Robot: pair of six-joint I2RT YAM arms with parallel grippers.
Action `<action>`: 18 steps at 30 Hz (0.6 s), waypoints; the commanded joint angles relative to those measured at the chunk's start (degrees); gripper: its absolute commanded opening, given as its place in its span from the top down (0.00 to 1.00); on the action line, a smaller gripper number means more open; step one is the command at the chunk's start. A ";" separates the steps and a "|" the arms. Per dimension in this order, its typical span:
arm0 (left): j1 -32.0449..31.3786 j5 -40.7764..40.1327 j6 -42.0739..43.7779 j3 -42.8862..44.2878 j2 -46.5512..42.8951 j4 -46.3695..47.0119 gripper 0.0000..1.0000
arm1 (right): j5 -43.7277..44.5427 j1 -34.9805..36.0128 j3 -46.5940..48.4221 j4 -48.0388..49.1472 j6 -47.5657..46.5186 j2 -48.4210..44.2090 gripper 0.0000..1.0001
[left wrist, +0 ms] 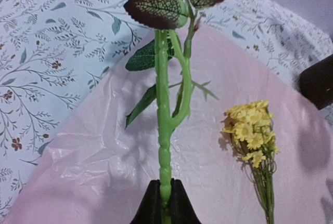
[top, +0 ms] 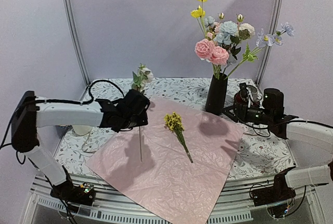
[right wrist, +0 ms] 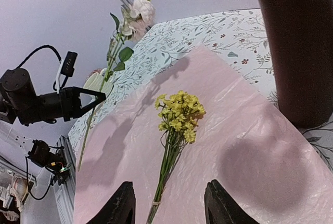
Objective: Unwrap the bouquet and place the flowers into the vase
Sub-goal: Pick up the fake flower from the flattened wrapping paper.
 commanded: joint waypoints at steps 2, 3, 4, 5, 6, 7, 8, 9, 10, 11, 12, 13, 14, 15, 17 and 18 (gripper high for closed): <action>-0.45 -3.73 1.54 -6.26 -10.11 6.50 1.00 | -2.44 3.12 3.41 1.38 0.32 -1.09 0.52; -0.59 -2.42 2.90 -7.49 -11.99 8.88 1.00 | -2.71 3.83 3.75 1.69 0.32 -1.39 0.52; -0.72 -1.06 4.53 -8.83 -13.77 11.20 1.00 | -2.86 4.72 3.97 2.08 0.38 -1.97 0.52; -0.84 0.26 6.24 -9.98 -15.53 13.55 1.00 | -3.00 5.58 4.24 2.63 0.48 -2.47 0.52; -1.00 1.36 7.54 -11.63 -17.11 16.40 1.00 | -3.13 6.55 4.36 3.33 0.49 -3.02 0.52; -1.24 2.40 8.34 -12.86 -18.82 18.45 1.00 | -3.15 7.59 4.43 4.09 0.49 -3.67 0.52; -1.35 3.26 9.02 -14.10 -20.41 20.46 1.00 | -3.03 8.69 4.43 4.91 0.57 -4.30 0.51; -1.47 4.27 9.69 -15.59 -22.02 22.81 1.00 | -2.86 9.88 4.44 5.67 0.58 -4.90 0.51; -1.60 5.53 10.30 -17.11 -23.67 25.35 1.00 | -2.68 11.06 4.46 6.53 0.58 -5.37 0.50; -1.70 7.13 11.12 -18.81 -25.12 28.67 0.99 | -2.52 12.20 4.46 7.27 0.65 -5.74 0.50; -1.73 9.23 11.75 -20.64 -26.62 32.18 0.99 | -2.19 13.46 4.58 8.05 0.79 -5.98 0.49; -1.75 11.48 12.51 -22.29 -27.89 35.75 0.98 | -1.73 14.72 4.67 8.87 0.97 -6.05 0.49; -1.94 14.01 13.29 -23.99 -29.12 39.43 0.97 | -1.10 16.13 4.79 9.58 1.14 -5.94 0.49; -2.18 16.05 14.03 -25.39 -30.06 42.69 0.96 | -0.26 17.61 4.89 10.51 1.64 -5.66 0.49; -2.77 19.09 14.74 -27.63 -31.20 48.37 0.94 | 0.64 21.29 5.08 13.04 2.48 -4.55 0.49; -3.18 20.21 15.10 -28.39 -31.43 50.54 0.94 | 1.01 22.90 5.33 13.87 2.70 -3.78 0.49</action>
